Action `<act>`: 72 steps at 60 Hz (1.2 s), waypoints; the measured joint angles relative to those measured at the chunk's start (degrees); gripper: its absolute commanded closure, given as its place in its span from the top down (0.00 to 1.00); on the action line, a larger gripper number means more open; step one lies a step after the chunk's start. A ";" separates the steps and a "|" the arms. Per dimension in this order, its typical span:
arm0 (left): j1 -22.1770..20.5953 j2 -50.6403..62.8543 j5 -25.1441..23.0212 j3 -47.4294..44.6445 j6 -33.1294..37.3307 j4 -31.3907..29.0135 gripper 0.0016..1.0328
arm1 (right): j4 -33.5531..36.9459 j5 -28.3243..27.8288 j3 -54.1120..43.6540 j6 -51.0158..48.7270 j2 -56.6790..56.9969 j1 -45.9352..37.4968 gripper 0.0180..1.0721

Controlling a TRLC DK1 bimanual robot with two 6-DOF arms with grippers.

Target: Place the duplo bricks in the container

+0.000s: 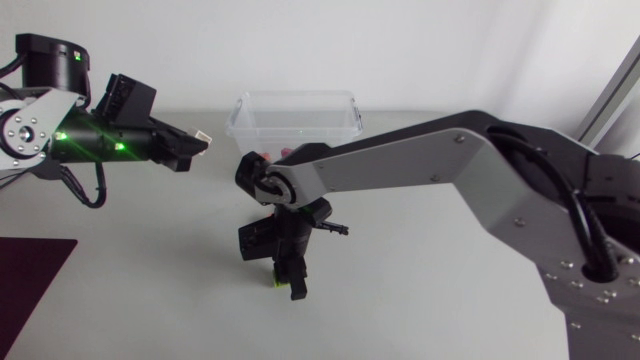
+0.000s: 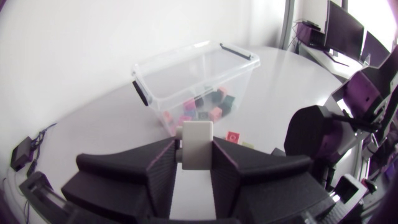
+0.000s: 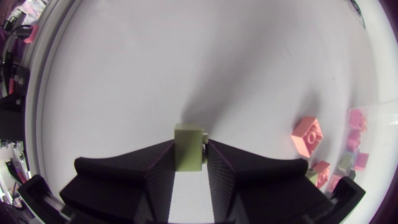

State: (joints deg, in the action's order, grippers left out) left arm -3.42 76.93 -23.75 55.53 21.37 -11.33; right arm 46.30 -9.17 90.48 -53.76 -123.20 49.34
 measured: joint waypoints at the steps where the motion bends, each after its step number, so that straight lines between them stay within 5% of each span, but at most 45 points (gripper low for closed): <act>1: -0.24 0.44 -0.02 0.63 -0.63 0.55 0.19 | 0.00 -0.42 -0.37 0.17 0.44 -0.48 0.18; 24: -6.51 13.57 4.70 12.48 -10.38 9.16 0.19 | 0.04 -9.57 -3.82 4.20 18.60 -13.44 0.19; 52: -11.82 30.14 11.28 29.62 -15.43 11.28 0.20 | -2.43 -17.42 -3.82 10.64 21.92 -21.86 0.19; 57: -11.82 32.74 12.17 32.52 -16.09 11.28 0.34 | -4.24 -17.99 -3.80 12.72 22.53 -23.15 0.19; 69: -12.79 37.94 15.41 37.66 -16.87 11.45 0.90 | -6.71 -19.10 -2.95 16.39 23.08 -24.72 0.19; 72: -13.25 38.53 15.72 37.77 -16.87 11.39 0.94 | -8.22 -19.17 -2.62 17.77 23.08 -24.90 0.19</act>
State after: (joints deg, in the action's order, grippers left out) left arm -16.67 115.46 -8.03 93.30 4.49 0.05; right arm 38.09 -28.34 87.85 -35.99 -100.12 24.45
